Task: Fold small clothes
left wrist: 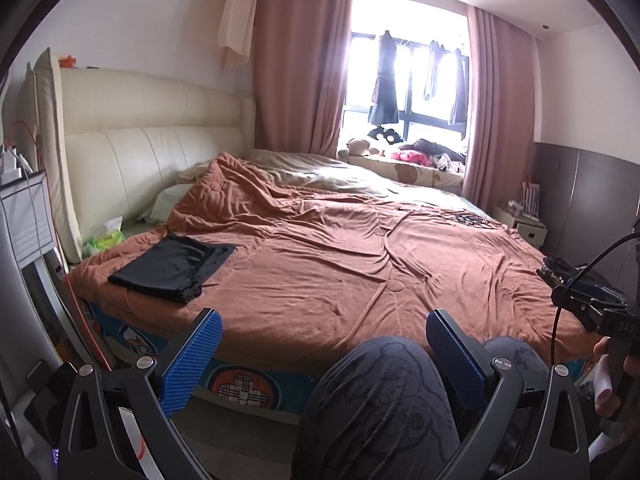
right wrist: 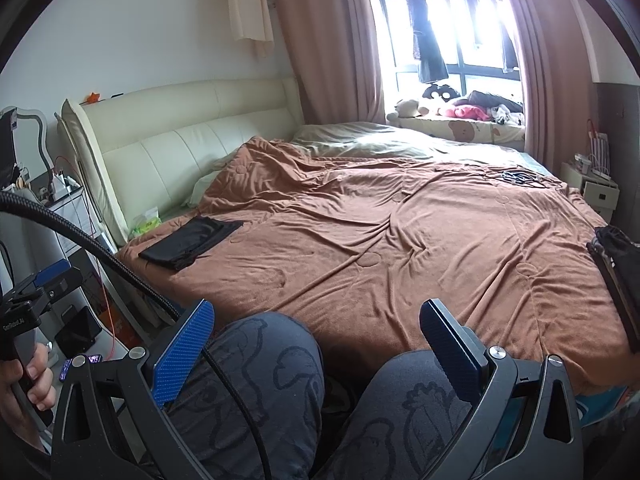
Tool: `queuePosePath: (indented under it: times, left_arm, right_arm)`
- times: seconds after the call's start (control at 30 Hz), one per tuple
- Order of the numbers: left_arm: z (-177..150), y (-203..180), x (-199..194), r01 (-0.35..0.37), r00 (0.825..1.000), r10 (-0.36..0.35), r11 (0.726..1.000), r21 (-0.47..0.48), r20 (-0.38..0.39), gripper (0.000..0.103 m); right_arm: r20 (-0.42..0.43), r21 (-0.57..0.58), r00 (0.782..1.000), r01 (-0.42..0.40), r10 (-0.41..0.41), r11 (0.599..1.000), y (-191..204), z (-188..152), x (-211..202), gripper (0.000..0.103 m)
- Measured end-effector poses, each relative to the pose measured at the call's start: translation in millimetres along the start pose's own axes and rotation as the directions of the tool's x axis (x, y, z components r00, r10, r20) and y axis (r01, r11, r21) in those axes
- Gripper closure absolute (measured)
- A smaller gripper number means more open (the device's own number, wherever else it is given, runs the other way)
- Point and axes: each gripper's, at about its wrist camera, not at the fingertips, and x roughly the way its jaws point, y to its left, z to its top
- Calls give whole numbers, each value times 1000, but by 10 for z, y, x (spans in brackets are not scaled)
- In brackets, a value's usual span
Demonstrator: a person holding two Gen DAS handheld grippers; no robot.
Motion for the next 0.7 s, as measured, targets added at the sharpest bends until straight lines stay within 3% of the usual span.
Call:
queuePosePath:
  times: [0.7]
  left_arm:
    - [-59,182,-90,2,999,-1,999,-37,40,0]
  right_arm:
    - [-25,-18,1000,17,-18,1000,105,34,127,0]
